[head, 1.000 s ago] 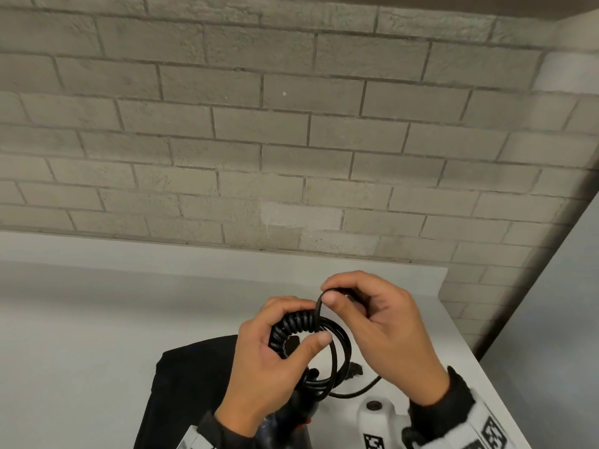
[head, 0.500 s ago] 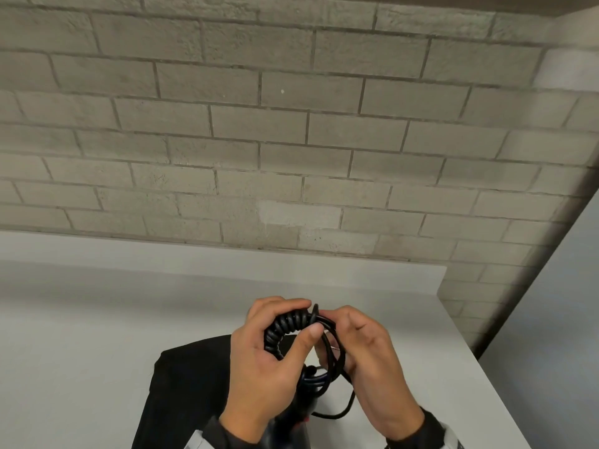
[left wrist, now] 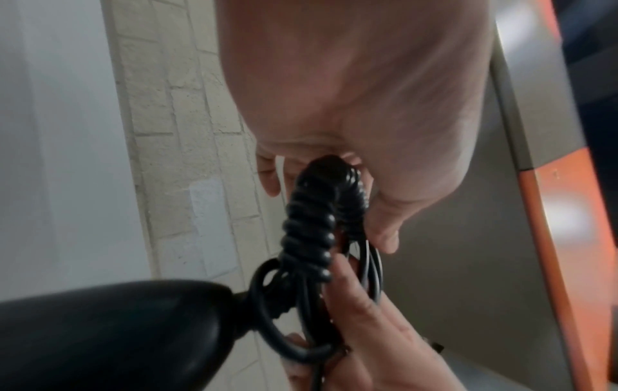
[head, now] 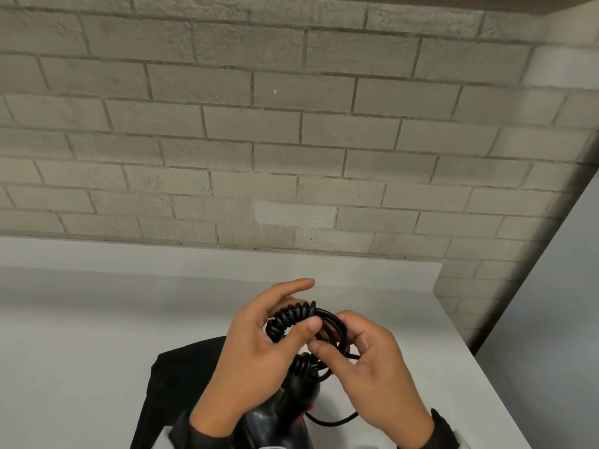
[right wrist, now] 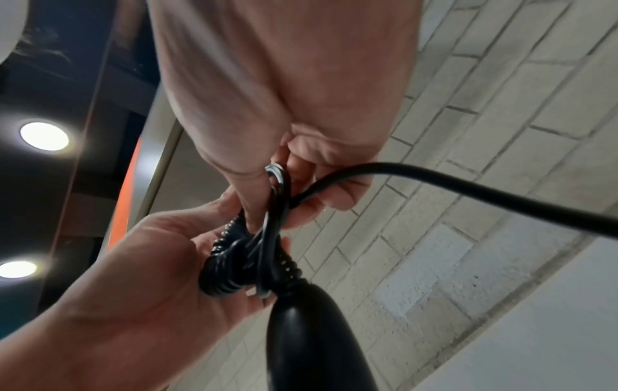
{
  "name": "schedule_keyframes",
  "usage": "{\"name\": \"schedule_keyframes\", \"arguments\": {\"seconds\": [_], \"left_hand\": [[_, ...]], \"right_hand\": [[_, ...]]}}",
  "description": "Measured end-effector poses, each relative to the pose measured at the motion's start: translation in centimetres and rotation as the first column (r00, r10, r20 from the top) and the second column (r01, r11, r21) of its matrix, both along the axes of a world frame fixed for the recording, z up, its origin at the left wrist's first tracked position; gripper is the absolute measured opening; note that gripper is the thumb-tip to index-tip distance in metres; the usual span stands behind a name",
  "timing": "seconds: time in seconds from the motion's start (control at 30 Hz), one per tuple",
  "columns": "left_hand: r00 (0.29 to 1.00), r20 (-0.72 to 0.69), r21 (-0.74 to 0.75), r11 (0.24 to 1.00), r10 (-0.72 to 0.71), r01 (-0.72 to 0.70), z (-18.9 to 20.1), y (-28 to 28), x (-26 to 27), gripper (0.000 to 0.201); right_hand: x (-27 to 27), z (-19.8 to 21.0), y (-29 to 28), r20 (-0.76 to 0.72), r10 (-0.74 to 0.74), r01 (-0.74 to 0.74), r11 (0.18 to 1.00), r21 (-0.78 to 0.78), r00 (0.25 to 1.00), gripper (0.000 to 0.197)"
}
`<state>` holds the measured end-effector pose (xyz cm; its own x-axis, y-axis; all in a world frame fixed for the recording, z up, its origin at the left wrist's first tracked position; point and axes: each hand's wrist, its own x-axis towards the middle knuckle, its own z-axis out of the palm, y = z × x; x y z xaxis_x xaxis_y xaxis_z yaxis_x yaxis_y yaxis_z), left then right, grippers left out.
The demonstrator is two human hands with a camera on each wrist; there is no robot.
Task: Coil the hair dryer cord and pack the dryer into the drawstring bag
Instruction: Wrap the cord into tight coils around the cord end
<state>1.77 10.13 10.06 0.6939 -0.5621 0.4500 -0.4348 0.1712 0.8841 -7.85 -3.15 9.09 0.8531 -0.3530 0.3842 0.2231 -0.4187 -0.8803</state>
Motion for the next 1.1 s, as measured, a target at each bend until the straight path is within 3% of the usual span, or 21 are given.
{"name": "schedule_keyframes", "arguments": {"seconds": [0.1, 0.2, 0.27, 0.33, 0.4, 0.53, 0.6, 0.7, 0.77, 0.8, 0.87, 0.93, 1.0, 1.07, 1.1], "left_hand": [[0.999, -0.035, -0.015, 1.000, 0.018, -0.019, 0.0, -0.2, -0.4, 0.035], [0.995, -0.053, -0.038, 0.995, 0.086, -0.088, -0.4, -0.4, -0.6, 0.032], [0.993, -0.047, -0.044, 0.993, 0.108, -0.110, -0.5, -0.6, -0.7, 0.031], [0.991, -0.041, -0.053, 0.990, 0.129, -0.131, -0.5, -0.8, -0.9, 0.030], [0.988, -0.024, -0.067, 0.986, 0.154, -0.155, -0.5, -1.0, -1.0, 0.029], [0.986, -0.032, -0.110, 0.980, 0.162, -0.165, -1.0, -1.2, -1.0, 0.024], [0.984, 0.014, -0.106, 0.978, 0.180, -0.178, -1.4, -1.3, -0.9, 0.018], [0.976, 0.081, -0.093, 0.976, 0.204, -0.196, -2.0, -1.4, -0.6, 0.021], [0.960, 0.144, -0.104, 0.969, 0.240, -0.226, -2.2, -1.4, -0.2, 0.023], [0.950, 0.183, -0.109, 0.966, 0.253, -0.236, -2.2, -1.3, -0.1, 0.023], [0.924, 0.269, -0.106, 0.961, 0.273, -0.254, -2.3, -1.3, 0.0, 0.021], [0.906, 0.312, -0.099, 0.958, 0.285, -0.268, -2.4, -1.3, 0.1, 0.021], [0.905, 0.292, -0.116, 0.951, 0.308, -0.286, -2.4, -1.4, 0.3, 0.020], [0.907, 0.264, -0.126, 0.944, 0.328, -0.305, -2.4, -1.4, 0.5, 0.023], [0.906, 0.263, -0.125, 0.943, 0.332, -0.309, -2.4, -1.5, 0.5, 0.024]], "right_hand": [[-0.1, 0.0, 0.4, 0.016, -0.035, 0.036, 0.997, -0.062, 0.999, 0.015], [0.0, -0.6, 1.0, 0.072, -0.219, 0.227, 0.968, -0.112, 0.973, 0.031], [0.1, -1.3, 1.0, 0.246, -0.371, 0.430, 0.863, -0.265, 0.896, 0.034], [0.3, -2.0, 1.1, 0.389, -0.392, 0.537, 0.740, -0.404, 0.833, 0.021], [0.5, -2.4, 1.6, 0.435, -0.413, 0.594, 0.642, -0.484, 0.800, 0.014], [0.6, -2.6, 2.5, 0.384, -0.495, 0.625, 0.569, -0.534, 0.779, 0.021], [0.6, -2.5, 2.9, 0.313, -0.512, 0.595, 0.609, -0.524, 0.800, 0.021], [0.4, -2.3, 3.6, 0.096, -0.527, 0.518, 0.758, -0.396, 0.845, 0.019], [0.3, -1.1, 3.5, -0.113, -0.386, 0.378, 0.922, -0.081, 0.916, 0.021], [0.2, -0.3, 3.2, -0.182, -0.240, 0.268, 0.952, 0.149, 0.954, 0.029], [-0.3, 1.4, 2.3, -0.235, 0.025, 0.111, 0.829, 0.548, 0.972, 0.045], [-0.7, 2.2, 1.8, -0.184, 0.136, 0.028, 0.728, 0.685, 0.973, 0.042], [-0.9, 1.9, 2.1, -0.175, 0.079, 0.031, 0.833, 0.552, 0.981, 0.037], [-1.0, 0.6, 2.7, -0.154, -0.168, 0.200, 0.955, 0.220, 0.974, 0.014], [-1.2, 0.1, 3.0, -0.110, -0.293, 0.301, 0.952, 0.056, 0.950, 0.010]]}}
